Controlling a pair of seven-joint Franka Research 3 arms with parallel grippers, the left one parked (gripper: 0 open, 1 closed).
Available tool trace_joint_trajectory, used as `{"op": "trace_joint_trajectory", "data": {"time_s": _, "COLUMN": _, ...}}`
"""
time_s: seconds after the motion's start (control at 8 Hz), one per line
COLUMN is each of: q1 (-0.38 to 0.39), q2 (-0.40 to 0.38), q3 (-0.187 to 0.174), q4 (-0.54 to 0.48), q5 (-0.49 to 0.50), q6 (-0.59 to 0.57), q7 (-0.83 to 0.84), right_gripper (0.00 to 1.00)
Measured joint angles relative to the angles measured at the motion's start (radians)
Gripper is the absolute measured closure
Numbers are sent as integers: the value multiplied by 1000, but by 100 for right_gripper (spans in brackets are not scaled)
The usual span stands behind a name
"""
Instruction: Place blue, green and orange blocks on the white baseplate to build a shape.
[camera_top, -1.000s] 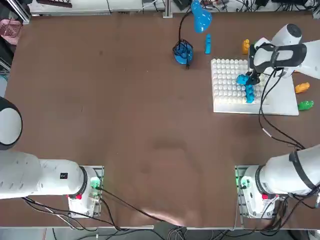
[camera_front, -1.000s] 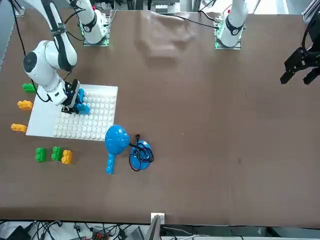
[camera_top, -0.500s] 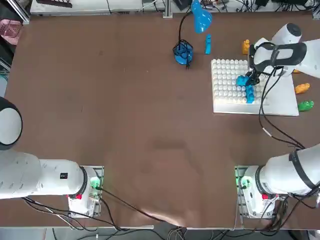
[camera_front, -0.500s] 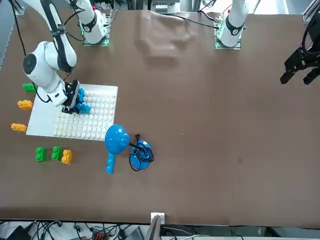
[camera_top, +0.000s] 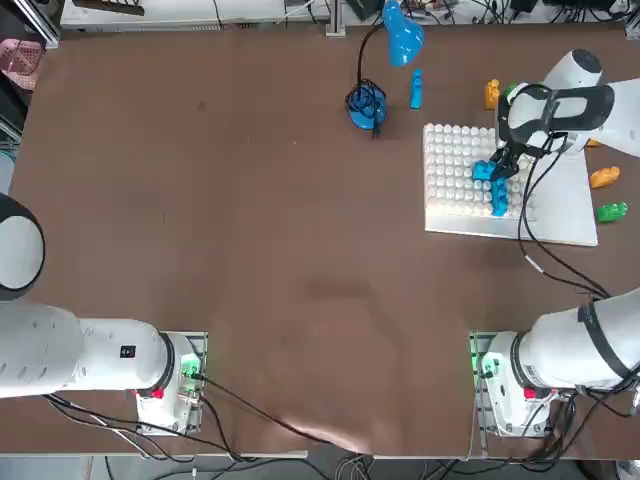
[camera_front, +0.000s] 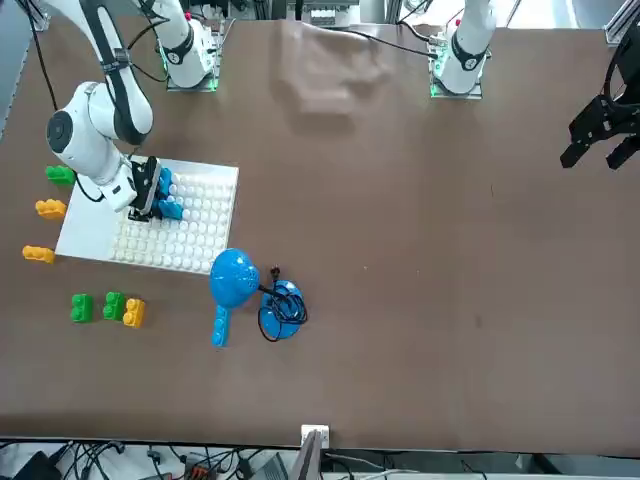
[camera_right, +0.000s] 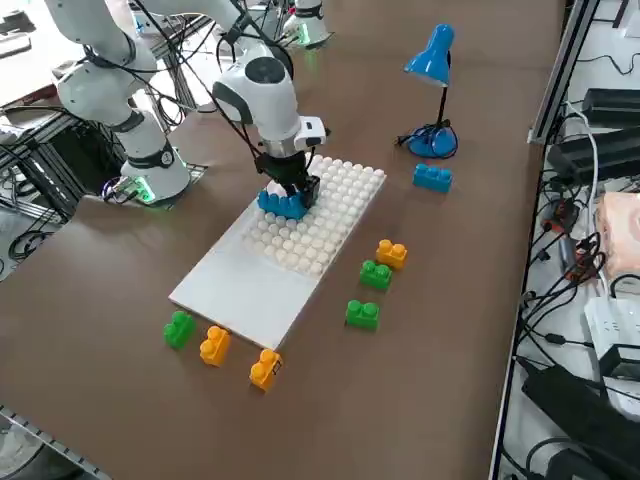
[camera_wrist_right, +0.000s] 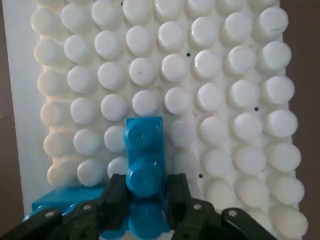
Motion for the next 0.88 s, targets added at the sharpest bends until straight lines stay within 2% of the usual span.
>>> {"op": "trace_joint_trajectory", "data": {"time_s": 0.5, "q1": -1, "q2": 1, "q3": 0, "q4": -1, "q5": 7, "q6": 0, "q7": 1, "right_gripper": 59}}
{"op": "trace_joint_trajectory", "data": {"time_s": 0.62, "q1": -2, "q2": 8, "q3": -1, "q4": -7, "q5": 23, "q6": 0, "q7": 5, "right_gripper": 44}}
{"op": "trace_joint_trajectory", "data": {"time_s": 0.88, "q1": -2, "q2": 17, "q3": -3, "q4": -8, "q5": 39, "q6": 5, "q7": 5, "right_gripper": 36}}
